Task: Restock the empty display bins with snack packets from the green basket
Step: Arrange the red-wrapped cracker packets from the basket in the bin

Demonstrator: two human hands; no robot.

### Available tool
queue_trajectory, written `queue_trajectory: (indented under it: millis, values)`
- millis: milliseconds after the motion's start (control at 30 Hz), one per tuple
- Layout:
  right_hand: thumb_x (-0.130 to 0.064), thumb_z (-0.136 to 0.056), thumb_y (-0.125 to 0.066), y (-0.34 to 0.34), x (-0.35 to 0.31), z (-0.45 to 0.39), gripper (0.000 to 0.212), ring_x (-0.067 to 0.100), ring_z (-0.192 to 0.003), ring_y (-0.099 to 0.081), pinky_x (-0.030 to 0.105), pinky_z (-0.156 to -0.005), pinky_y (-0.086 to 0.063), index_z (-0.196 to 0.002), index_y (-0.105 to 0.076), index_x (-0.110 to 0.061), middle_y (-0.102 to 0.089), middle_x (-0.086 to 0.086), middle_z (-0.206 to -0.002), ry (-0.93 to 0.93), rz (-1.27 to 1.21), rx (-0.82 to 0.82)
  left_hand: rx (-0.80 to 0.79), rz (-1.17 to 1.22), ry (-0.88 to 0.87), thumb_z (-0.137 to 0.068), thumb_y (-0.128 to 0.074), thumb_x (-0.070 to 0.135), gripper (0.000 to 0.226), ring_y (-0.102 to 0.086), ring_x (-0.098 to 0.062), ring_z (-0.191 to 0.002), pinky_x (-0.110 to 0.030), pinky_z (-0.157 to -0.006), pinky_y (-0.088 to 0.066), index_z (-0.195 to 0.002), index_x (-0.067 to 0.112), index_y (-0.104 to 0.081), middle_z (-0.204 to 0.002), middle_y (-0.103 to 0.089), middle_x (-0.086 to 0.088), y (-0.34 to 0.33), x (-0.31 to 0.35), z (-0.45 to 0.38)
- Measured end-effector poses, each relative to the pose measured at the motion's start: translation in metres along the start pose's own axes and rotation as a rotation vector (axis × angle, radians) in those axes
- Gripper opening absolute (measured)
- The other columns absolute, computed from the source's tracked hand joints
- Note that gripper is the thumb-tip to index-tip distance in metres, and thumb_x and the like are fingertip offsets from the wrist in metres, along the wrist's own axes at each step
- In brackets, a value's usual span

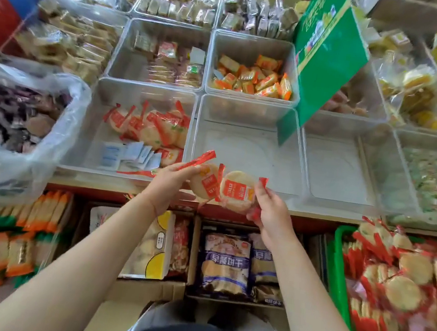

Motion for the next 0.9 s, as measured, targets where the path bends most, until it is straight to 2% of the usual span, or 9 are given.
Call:
queue_trajectory:
  millis: [100,200,267,333,433,467,567,733,900]
  values:
    - [-0.038,-0.095,-0.064,-0.007,-0.017,-0.009,0.023,0.021,-0.086,-0.068,0.035,-0.073,-0.053,-0.098,-0.070,-0.017,-0.073,0.009,-0.095,0.046,0.029,-0.002,-0.035,-0.138,-0.030,-0.095,-0.059,0.021,0.015,-0.067,-0.020,-0.077,-0.031,-0.063,-0.056,-0.104,0.013,-0.069,-0.087,-0.072,-0.004,-0.002,0.015,-0.016]
    - [-0.033,-0.096,-0.064,-0.015,-0.028,-0.013,0.017,0.029,-0.095,-0.068,0.047,-0.087,-0.054,-0.102,-0.071,-0.019,-0.071,0.019,-0.106,0.057,0.038,-0.032,-0.169,-0.166,-0.026,-0.095,-0.051,0.005,0.032,-0.068,-0.021,-0.073,-0.037,-0.062,-0.060,-0.117,0.021,-0.067,-0.091,-0.072,-0.007,-0.025,0.017,-0.017]
    - [-0.034,-0.097,-0.061,-0.017,-0.035,-0.018,0.017,0.026,-0.091,-0.069,0.046,-0.083,-0.057,-0.102,-0.069,-0.020,-0.072,0.017,-0.101,0.085,0.111,0.002,-0.220,-0.141,-0.003,-0.096,-0.049,0.008,0.030,-0.066,-0.019,-0.066,-0.037,-0.059,-0.060,-0.115,0.021,-0.069,-0.082,-0.071,-0.005,-0.039,0.017,-0.014]
    - [-0.038,-0.097,-0.060,-0.018,-0.042,-0.025,0.020,0.029,-0.087,-0.069,0.046,-0.077,-0.057,-0.097,-0.069,-0.020,-0.071,0.016,-0.093,0.118,0.198,0.055,-0.241,0.025,0.077,-0.100,-0.047,0.023,0.026,-0.062,-0.017,-0.063,-0.035,-0.057,-0.058,-0.106,0.016,-0.071,-0.077,-0.065,-0.004,-0.048,0.014,-0.014]
    - [-0.037,-0.098,-0.058,-0.017,-0.053,-0.035,0.022,0.026,-0.088,-0.070,0.043,-0.075,-0.060,-0.096,-0.067,-0.018,-0.072,0.009,-0.092,0.174,0.279,0.127,-0.313,0.144,0.140,-0.096,-0.044,0.055,0.050,-0.064,-0.020,-0.071,-0.036,-0.061,-0.057,-0.109,0.014,-0.069,-0.084,-0.066,-0.005,-0.058,0.013,-0.018]
    - [-0.037,-0.098,-0.057,-0.016,-0.057,-0.038,0.021,0.023,-0.087,-0.070,0.039,-0.072,-0.060,-0.097,-0.066,-0.017,-0.071,0.008,-0.091,0.198,0.282,0.149,-0.332,0.092,0.118,-0.093,-0.050,0.056,0.052,-0.066,-0.022,-0.078,-0.038,-0.065,-0.058,-0.114,0.012,-0.068,-0.092,-0.069,-0.007,-0.061,0.014,-0.021]
    - [-0.039,-0.098,-0.057,-0.011,-0.061,-0.045,0.025,0.020,-0.075,-0.068,0.034,-0.067,-0.057,-0.096,-0.066,-0.016,-0.070,0.011,-0.086,0.198,0.199,0.200,-0.296,-0.033,0.044,-0.092,-0.065,0.034,0.035,-0.069,-0.027,-0.088,-0.041,-0.072,-0.058,-0.118,0.011,-0.065,-0.108,-0.072,-0.013,-0.068,0.016,-0.029]
    - [-0.040,-0.097,-0.059,-0.002,-0.038,-0.067,0.026,0.022,-0.081,-0.073,0.037,-0.071,-0.058,-0.101,-0.066,-0.015,-0.074,0.008,-0.092,-0.139,-0.207,0.217,-0.227,-0.022,0.062,-0.078,-0.073,0.045,0.050,-0.073,-0.031,-0.090,-0.044,-0.079,-0.058,-0.113,0.009,-0.067,-0.103,-0.075,-0.010,-0.075,0.014,-0.039]
    - [-0.036,-0.099,-0.058,0.006,-0.037,-0.086,0.024,0.016,-0.066,-0.069,0.029,-0.057,-0.052,-0.100,-0.065,-0.013,-0.070,0.007,-0.086,-0.173,-0.295,0.294,-0.205,-0.030,0.080,-0.070,-0.077,0.040,0.046,-0.069,-0.022,-0.068,-0.029,-0.057,-0.056,-0.099,0.005,-0.066,-0.087,-0.073,-0.011,-0.076,0.019,-0.051]
Point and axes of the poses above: each hand's wrist, its own z-axis away from the middle knuckle, its own y-axis out of the back of the hand, x = y × z, the point moved 8 cm from there along -z, towards the middle knuckle
